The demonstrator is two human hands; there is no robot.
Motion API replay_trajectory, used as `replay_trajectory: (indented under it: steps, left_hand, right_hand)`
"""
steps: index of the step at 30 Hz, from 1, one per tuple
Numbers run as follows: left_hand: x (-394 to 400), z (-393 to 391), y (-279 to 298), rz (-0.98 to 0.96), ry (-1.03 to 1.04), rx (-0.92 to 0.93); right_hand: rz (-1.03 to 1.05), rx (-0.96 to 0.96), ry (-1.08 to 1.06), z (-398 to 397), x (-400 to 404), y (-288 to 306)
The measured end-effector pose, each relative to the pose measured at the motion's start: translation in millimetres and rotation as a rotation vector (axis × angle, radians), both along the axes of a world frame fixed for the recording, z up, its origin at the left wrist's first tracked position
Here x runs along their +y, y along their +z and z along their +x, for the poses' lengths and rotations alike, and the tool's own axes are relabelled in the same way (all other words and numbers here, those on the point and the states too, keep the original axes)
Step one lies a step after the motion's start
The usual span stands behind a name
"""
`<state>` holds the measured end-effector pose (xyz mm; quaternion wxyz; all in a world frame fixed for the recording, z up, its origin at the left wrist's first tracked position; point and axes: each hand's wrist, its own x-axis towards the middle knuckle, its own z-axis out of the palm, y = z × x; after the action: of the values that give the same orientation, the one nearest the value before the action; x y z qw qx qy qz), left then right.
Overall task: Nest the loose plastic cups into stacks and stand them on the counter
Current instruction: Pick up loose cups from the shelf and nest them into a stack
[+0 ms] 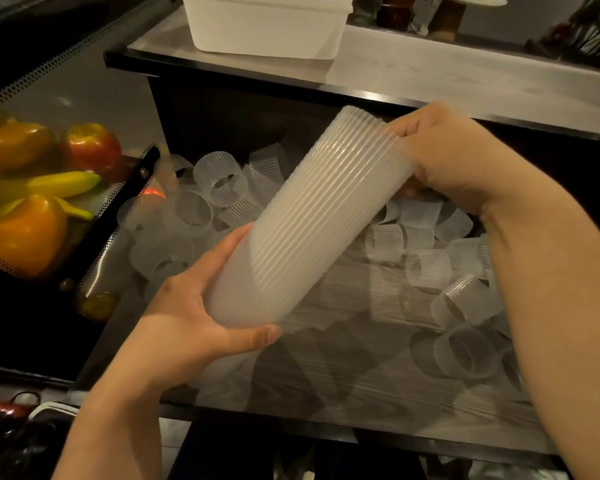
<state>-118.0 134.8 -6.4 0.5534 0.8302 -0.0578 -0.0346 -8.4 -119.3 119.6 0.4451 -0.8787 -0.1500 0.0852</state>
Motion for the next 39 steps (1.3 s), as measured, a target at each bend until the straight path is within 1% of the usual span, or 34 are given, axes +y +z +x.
replay_trajectory:
  steps: [2,3,5,6,7,8,9,10,11,13,14,15,17,23,26,28,29,30,31,34,35,37,38,39]
  left_hand:
    - [0.0,1.7,-0.5,-0.025,0.026,-0.018]
    - [-0.6,2.5,0.1,-0.036,0.037,-0.028]
    - [-1.6,3.9,0.2,-0.059,0.058,-0.043]
    - [-1.4,4.2,-0.5,-0.079,0.07,-0.048]
    - [-0.5,4.2,-1.6,-0.104,0.083,-0.049]
    - [0.4,4.2,-2.8,-0.127,0.094,-0.049]
    - [1.1,4.1,-3.7,-0.141,0.102,-0.047]
    - [1.5,4.0,-4.4,-0.146,0.107,-0.048]
    - [1.7,4.1,-4.8,-0.146,0.11,-0.049]
    - [1.8,3.5,-5.2,-0.143,0.112,-0.046]
    - [2.1,3.2,-5.9,-0.144,0.112,-0.042]
    - [2.3,3.0,-6.6,-0.147,0.112,-0.039]
    - [2.7,2.8,-8.1,-0.158,0.116,-0.035]
    - [5.4,3.0,-6.3,-0.138,0.134,-0.014]
    - [7.6,2.7,-3.1,-0.108,0.127,-0.009]
    - [8.6,2.2,-2.3,-0.092,0.114,-0.005]
    - [9.3,1.9,-2.4,-0.088,0.108,0.0]
    - [9.9,1.5,-2.5,-0.083,0.1,0.006]
    - [10.2,0.8,-2.7,-0.074,0.091,0.012]
    - [8.7,-1.5,-1.1,-0.056,0.058,0.032]
    - [7.8,-2.2,0.0,-0.053,0.044,0.035]
    - [5.5,-3.4,2.9,-0.046,0.018,0.039]
    - [4.4,-4.0,4.4,-0.042,0.007,0.039]
    - [3.2,-4.3,5.8,-0.034,-0.002,0.041]
  right_hand:
    - [0.109,0.046,-0.037,2.6,5.5,-8.5]
    - [0.219,0.08,-0.077,5.0,9.0,-15.8]
    - [0.45,0.179,-0.238,16.4,16.7,-35.4]
    - [0.474,0.211,-0.332,22.4,20.8,-47.2]
    - [0.413,0.218,-0.397,26.4,24.9,-60.6]
    - [0.288,0.199,-0.413,28.6,27.8,-76.6]
    - [0.14,0.161,-0.379,28.8,31.0,-96.6]
    - [-0.009,0.119,-0.306,28.9,33.4,-120.2]
    - [-0.152,0.116,-0.219,27.1,36.8,-145.2]
    - [-0.444,0.208,-0.091,22.8,43.8,-190.3]
    - [-0.55,0.251,-0.072,21.1,46.3,-207.1]
    - [-0.603,0.271,-0.076,17.7,48.8,-219.3]
    - [-0.627,0.262,-0.064,10.7,50.5,-233.7]
    - [-0.519,0.124,-0.097,9.1,48.8,-258.5]
    - [-0.476,0.105,-0.148,12.9,43.0,-248.3]
    - [-0.42,0.056,-0.193,12.8,32.9,-223.7]
    - [-0.381,0.035,-0.228,11.3,26.9,-207.1]
    - [-0.299,0.031,-0.278,9.7,18.4,-189.0]
    - [-0.146,0.035,-0.353,7.2,12.7,-169.6]
    - [0.405,0.028,-0.623,-1.0,-6.3,-107.7]
    - [0.597,0.024,-0.67,-3.8,-12.0,-86.4]
    - [0.94,0.019,-0.613,-8.2,-20.5,-47.6]
    - [1.047,0.02,-0.542,-10.3,-23.7,-33.8]
    - [1.105,0.029,-0.458,-13.4,-25.2,-21.6]
